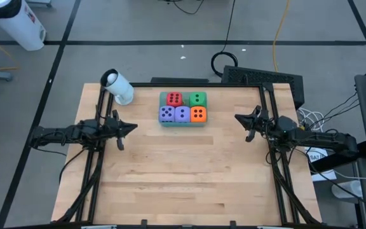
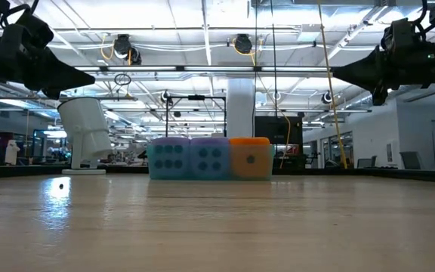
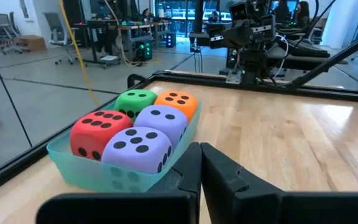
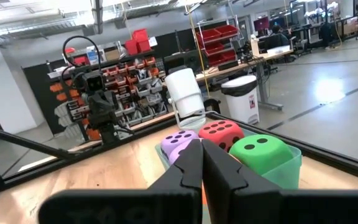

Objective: Pick & Place Dice
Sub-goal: Return to Home Position

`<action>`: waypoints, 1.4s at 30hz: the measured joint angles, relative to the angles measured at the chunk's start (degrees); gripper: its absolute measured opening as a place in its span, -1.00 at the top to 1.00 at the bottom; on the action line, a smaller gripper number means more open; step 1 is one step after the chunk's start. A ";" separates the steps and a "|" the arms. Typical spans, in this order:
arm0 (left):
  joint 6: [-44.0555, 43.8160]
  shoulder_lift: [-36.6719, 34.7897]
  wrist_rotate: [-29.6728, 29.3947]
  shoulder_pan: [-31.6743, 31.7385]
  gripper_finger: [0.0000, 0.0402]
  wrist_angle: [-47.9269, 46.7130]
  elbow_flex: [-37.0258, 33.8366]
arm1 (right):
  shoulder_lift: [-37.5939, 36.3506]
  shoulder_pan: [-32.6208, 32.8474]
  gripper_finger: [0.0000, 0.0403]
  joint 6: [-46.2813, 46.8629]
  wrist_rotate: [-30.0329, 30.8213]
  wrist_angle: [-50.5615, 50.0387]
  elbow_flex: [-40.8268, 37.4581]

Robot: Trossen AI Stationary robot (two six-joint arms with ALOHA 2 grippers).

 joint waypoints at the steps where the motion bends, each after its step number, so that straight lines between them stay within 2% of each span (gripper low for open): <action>1: -0.06 0.00 0.02 0.00 0.89 0.00 0.00 | 0.00 0.00 1.00 0.00 -0.01 -0.01 0.00; 16: -0.04 0.00 0.09 0.00 0.99 0.02 0.00 | 0.00 0.00 1.00 0.00 -0.02 -0.02 -0.02; 26: -0.09 0.00 0.09 0.00 0.87 0.02 0.00 | 0.00 0.00 1.00 0.00 -0.04 -0.02 -0.02; 37: -0.18 0.00 0.09 0.00 0.98 0.02 0.00 | 0.00 0.00 1.00 0.00 -0.04 -0.02 -0.02; 42: -0.18 0.00 0.09 0.02 0.96 0.02 0.00 | 0.00 0.00 1.00 0.00 -0.04 -0.02 -0.04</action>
